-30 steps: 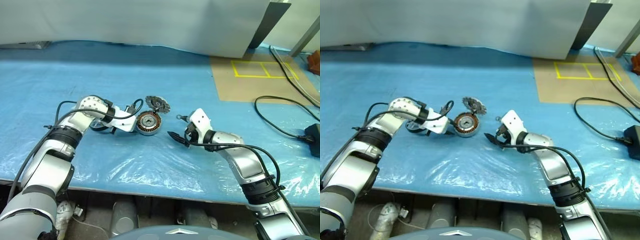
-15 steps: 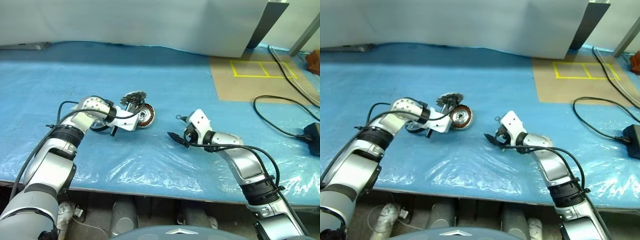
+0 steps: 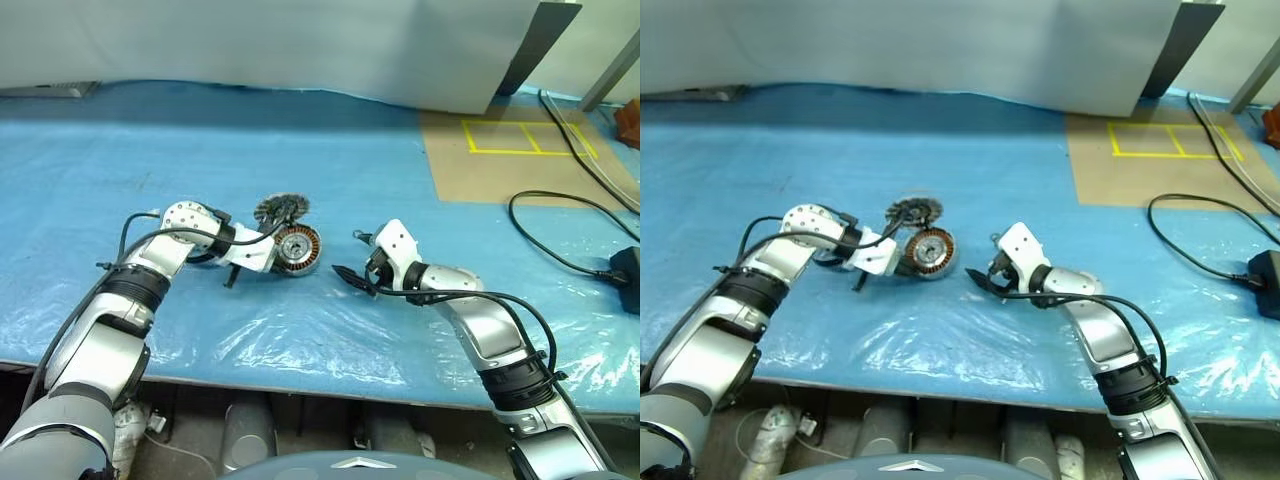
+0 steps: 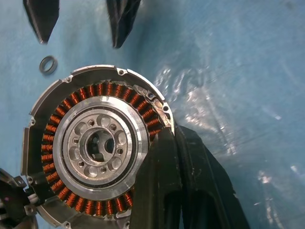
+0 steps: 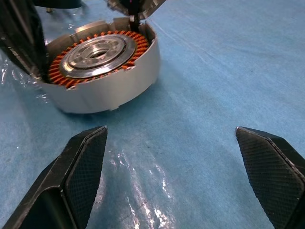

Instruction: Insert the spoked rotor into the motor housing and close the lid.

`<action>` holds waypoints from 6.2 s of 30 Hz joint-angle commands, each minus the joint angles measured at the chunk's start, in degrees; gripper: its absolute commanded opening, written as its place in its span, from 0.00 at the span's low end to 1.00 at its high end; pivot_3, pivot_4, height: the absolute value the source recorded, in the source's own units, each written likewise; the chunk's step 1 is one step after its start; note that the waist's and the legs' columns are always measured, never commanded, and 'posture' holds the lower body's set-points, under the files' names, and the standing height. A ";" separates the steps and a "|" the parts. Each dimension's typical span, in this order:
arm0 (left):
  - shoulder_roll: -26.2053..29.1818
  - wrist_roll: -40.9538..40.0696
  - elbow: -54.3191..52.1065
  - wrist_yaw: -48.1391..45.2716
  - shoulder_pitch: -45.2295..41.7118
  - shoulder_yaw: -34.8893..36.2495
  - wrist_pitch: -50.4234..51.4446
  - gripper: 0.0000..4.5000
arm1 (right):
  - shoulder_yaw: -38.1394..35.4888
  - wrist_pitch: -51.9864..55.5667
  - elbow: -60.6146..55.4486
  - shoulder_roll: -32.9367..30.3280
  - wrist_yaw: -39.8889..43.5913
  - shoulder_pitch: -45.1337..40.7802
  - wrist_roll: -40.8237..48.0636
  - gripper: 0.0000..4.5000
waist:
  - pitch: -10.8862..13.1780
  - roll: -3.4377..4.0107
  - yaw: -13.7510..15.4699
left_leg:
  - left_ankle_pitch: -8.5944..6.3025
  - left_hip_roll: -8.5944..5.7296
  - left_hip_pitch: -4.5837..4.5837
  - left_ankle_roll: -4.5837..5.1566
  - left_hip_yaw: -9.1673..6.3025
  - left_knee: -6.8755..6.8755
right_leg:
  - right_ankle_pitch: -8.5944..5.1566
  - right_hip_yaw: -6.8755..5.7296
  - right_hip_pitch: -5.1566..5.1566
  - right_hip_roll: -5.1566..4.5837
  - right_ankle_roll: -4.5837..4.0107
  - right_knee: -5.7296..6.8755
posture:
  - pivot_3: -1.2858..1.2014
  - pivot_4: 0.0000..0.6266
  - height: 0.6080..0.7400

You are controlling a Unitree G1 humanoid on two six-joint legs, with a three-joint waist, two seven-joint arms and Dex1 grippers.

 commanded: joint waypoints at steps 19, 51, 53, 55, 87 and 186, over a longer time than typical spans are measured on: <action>2.51 6.63 10.49 5.25 -2.49 -0.23 -23.98 0.01 | 0.53 -1.46 -0.59 0.71 0.70 -0.72 -0.83 1.00 | 0.00 0.00 -0.04 | 0.00 0.00 0.11 0.00 -0.01 0.07 | 0.01 0.01 0.10 -0.02 0.02 0.04 | 0.52 0.24 1.00; 6.48 -9.23 -9.55 1.15 3.45 5.62 -1.45 0.42 | -0.96 -2.29 0.09 1.66 1.82 -0.92 0.77 1.00 | 0.00 0.00 -0.07 | 0.00 0.00 0.09 0.00 0.01 0.04 | 0.00 0.01 0.07 -0.02 0.01 0.03 | 0.52 0.24 1.00; 8.24 -14.53 -19.00 2.81 8.09 8.35 8.73 0.42 | -1.90 -2.23 -0.24 1.73 1.51 -0.50 1.24 1.00 | 0.00 0.00 -0.27 | 0.00 0.01 0.08 -0.01 0.02 0.02 | 0.00 0.02 0.02 -0.01 0.00 0.04 | 0.52 0.24 1.00; 9.13 -21.23 -27.73 8.39 13.24 13.22 20.98 0.42 | -2.09 -2.42 -0.58 1.70 1.09 0.29 1.06 1.00 | 0.00 0.01 -0.30 | -0.01 0.03 0.05 -0.01 0.04 0.00 | -0.01 0.02 -0.04 0.00 -0.01 0.04 | 0.52 0.24 1.00; -3.36 -18.26 -38.38 36.34 36.55 23.71 32.19 0.42 | -1.02 -13.21 27.70 6.85 -8.39 -10.96 -9.50 1.00 | -0.03 0.00 -1.67 | -0.01 0.05 0.23 0.01 0.09 0.07 | -0.05 0.07 0.14 0.04 -0.06 0.02 | 0.52 0.24 1.00; -0.05 -14.66 -45.33 37.86 42.75 24.25 31.02 0.43 | 1.51 -4.00 22.77 11.46 19.85 -22.57 2.44 0.54 | -0.04 0.00 -1.71 | -0.01 0.11 0.19 0.03 0.13 0.11 | -0.19 0.04 0.07 0.04 -0.31 0.06 | 0.52 0.24 1.00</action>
